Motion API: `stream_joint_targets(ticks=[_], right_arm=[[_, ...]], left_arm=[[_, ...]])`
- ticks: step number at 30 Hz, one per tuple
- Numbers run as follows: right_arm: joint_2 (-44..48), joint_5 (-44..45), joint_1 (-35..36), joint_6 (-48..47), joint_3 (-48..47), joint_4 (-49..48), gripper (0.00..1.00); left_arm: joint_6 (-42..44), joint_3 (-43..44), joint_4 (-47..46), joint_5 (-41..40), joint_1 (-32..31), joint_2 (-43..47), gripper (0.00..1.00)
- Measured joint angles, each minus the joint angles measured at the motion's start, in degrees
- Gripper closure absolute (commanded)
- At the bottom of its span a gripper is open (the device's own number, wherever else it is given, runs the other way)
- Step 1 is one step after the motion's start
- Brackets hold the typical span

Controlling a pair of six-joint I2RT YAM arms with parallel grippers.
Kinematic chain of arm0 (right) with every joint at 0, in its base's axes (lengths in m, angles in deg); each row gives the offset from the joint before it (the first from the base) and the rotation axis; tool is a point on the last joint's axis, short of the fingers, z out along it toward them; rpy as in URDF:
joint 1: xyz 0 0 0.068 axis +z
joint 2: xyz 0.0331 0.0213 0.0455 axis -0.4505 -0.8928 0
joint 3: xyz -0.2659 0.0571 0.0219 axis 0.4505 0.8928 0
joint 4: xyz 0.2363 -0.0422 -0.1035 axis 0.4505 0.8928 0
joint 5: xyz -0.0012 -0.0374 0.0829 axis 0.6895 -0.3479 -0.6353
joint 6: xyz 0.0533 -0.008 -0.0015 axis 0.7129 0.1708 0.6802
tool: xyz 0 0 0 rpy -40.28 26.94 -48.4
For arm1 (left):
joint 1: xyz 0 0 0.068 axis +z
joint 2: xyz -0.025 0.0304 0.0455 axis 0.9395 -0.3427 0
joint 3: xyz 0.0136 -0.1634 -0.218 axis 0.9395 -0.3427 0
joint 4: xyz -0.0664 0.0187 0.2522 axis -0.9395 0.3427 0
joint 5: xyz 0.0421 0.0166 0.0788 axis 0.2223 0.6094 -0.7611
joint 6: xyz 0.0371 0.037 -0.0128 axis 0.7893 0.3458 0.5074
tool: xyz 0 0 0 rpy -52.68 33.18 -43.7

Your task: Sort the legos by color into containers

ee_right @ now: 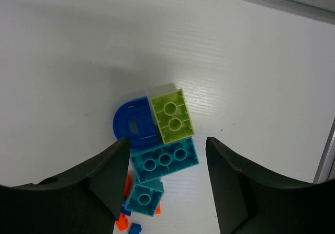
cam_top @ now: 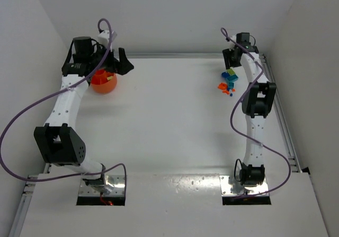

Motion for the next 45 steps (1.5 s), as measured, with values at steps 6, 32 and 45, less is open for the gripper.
stream_joint_targets(ticks=[6,32,45], right_arm=[[-0.4,-1.2,-1.1,-0.5,0.4,-2.5,0.4],[-5.2,-6.0,-3.3,-1.8,0.4,-2.9,0.4],[-5.8,-14.5,-4.8,-0.4,0.3,-1.9,0.41]], left_arm=[[0.0,-1.0,0.3,-1.0,-0.2,-0.3,0.0],[0.0,-1.3,-0.1,-3.0,-1.1,-1.2,0.0],[0.0,-1.7,-0.2,-3.0,-1.2,-1.9,0.0]])
